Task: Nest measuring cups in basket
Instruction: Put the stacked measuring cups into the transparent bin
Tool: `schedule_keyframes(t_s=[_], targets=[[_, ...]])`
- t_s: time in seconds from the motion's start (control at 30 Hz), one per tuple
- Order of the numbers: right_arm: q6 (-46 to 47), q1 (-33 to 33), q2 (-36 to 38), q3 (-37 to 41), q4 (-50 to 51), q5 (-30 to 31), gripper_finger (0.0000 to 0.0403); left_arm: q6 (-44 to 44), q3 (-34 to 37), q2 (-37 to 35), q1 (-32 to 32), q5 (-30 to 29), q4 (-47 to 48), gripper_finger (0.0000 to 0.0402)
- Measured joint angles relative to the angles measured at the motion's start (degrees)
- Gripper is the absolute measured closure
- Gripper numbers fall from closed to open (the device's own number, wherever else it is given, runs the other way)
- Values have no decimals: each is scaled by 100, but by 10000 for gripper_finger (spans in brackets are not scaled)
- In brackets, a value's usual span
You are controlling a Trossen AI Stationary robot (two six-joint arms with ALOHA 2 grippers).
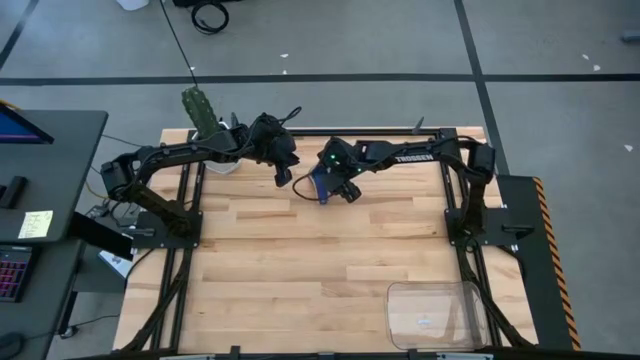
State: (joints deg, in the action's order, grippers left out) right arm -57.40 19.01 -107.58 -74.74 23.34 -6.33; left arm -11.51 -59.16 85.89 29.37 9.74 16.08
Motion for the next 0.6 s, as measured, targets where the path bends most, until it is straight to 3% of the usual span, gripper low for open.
schedule_keyframes(t_s=[0.6], targets=[[21,138,-310,4,-177,-91,76,-2,-5,1,0,-1,-248,349]])
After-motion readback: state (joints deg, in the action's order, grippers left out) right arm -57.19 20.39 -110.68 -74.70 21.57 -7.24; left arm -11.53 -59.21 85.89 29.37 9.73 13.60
